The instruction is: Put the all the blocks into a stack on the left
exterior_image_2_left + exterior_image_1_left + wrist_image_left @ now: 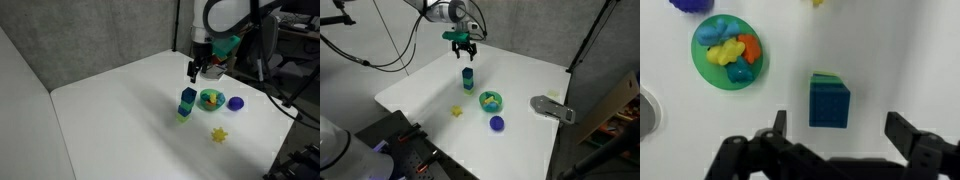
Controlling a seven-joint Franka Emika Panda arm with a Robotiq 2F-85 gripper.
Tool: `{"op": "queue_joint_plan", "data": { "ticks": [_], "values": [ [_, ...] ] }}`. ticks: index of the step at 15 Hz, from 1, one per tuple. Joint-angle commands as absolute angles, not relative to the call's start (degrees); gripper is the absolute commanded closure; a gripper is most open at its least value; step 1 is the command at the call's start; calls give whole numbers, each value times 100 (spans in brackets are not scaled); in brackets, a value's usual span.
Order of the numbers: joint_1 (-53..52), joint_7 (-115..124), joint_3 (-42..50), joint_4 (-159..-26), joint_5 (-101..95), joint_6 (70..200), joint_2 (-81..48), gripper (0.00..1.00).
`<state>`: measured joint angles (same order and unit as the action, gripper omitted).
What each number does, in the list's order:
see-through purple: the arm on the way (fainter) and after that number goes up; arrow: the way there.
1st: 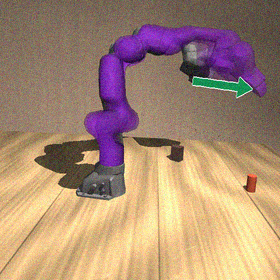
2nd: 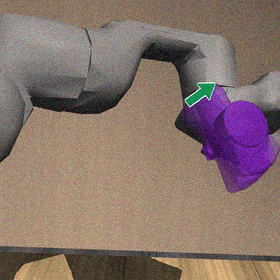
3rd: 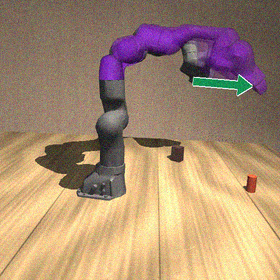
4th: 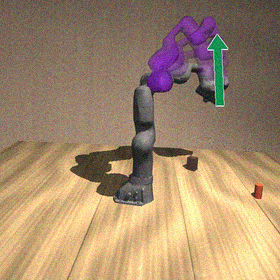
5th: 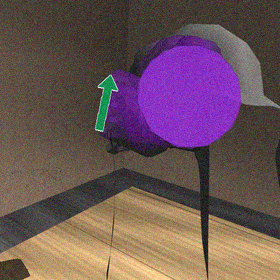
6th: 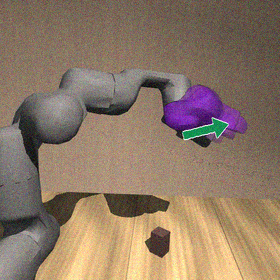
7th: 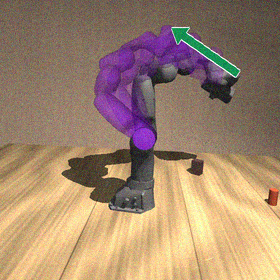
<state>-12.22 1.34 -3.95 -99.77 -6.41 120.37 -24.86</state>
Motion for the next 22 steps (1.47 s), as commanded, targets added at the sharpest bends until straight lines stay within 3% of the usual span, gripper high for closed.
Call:
{"op": "queue_joint_plan", "data": {
  "ticks": [1,10,17,22],
  "values": [
    [-1022,365,-437,-11039,-467,12027,-1522,0],
    [-601,400,-374,-12557,134,11358,364,0],
    [-266,789,-262,-12146,-57,10329,1184,0],
    [-218,671,-281,-12129,6,10315,1282,0]
  ]
}}
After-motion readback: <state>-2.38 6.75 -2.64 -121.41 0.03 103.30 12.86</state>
